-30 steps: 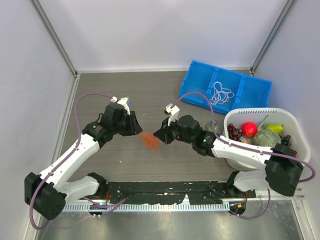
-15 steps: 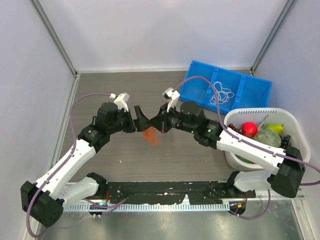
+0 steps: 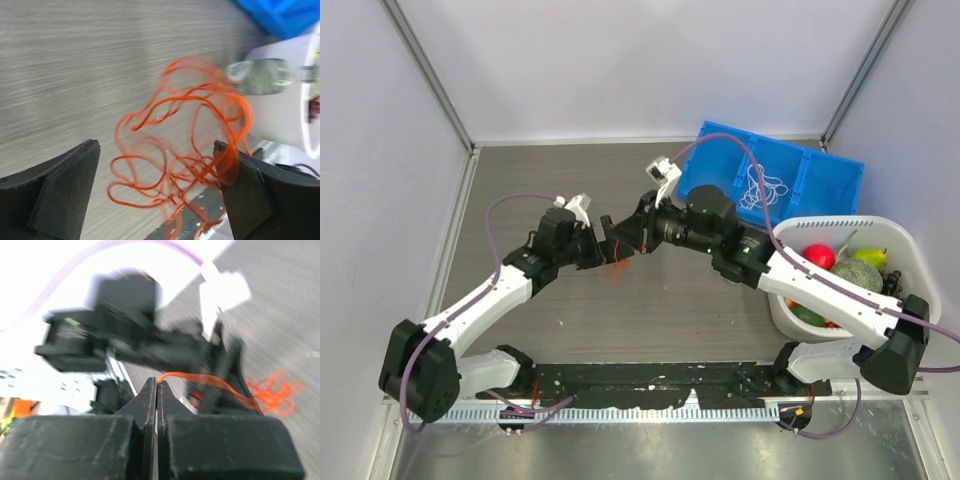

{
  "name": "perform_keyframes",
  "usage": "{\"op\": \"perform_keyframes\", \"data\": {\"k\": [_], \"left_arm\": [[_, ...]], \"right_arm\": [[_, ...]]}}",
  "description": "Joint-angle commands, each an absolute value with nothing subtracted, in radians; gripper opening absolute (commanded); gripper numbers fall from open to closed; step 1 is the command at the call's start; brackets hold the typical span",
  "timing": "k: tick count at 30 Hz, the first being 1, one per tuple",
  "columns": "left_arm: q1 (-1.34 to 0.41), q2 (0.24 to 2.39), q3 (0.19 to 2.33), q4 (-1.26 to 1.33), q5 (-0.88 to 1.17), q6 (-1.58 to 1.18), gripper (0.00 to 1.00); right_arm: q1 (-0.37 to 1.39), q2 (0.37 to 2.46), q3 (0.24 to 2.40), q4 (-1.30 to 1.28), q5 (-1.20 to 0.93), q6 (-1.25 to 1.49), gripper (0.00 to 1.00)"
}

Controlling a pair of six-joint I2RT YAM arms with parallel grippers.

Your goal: Untangle the cables

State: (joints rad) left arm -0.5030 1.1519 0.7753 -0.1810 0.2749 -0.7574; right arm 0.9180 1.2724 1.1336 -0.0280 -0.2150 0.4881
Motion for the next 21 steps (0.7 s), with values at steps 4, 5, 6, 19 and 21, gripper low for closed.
{"op": "perform_keyframes", "data": {"k": [4, 5, 6, 19, 21], "left_arm": [[-0.402, 1.285, 0.637, -0.074, 0.179, -0.744, 1.00], [-0.382, 1.304, 0.627, -0.061, 0.189, -0.747, 1.00], [-0.374, 1.313, 0.623, -0.057, 0.193, -0.750, 1.00], [-0.334, 1.241, 0.598, -0.118, 0.130, -0.701, 1.00], [-0.328, 1.212, 0.591, -0.074, 0.222, -0.689, 1.00]], "right_arm": [[0.934, 1.204, 1.462, -0.080, -0.170, 0.399, 0.01], [0.936, 1.195, 1.474, -0.089, -0.157, 0.381, 0.01], [0.937, 1.187, 1.497, -0.101, -0.132, 0.371, 0.01], [0.936, 1.080, 1.526, -0.134, 0.071, 0.255, 0.01], [0.936, 1.075, 1.513, -0.115, 0.043, 0.256, 0.01]]}}
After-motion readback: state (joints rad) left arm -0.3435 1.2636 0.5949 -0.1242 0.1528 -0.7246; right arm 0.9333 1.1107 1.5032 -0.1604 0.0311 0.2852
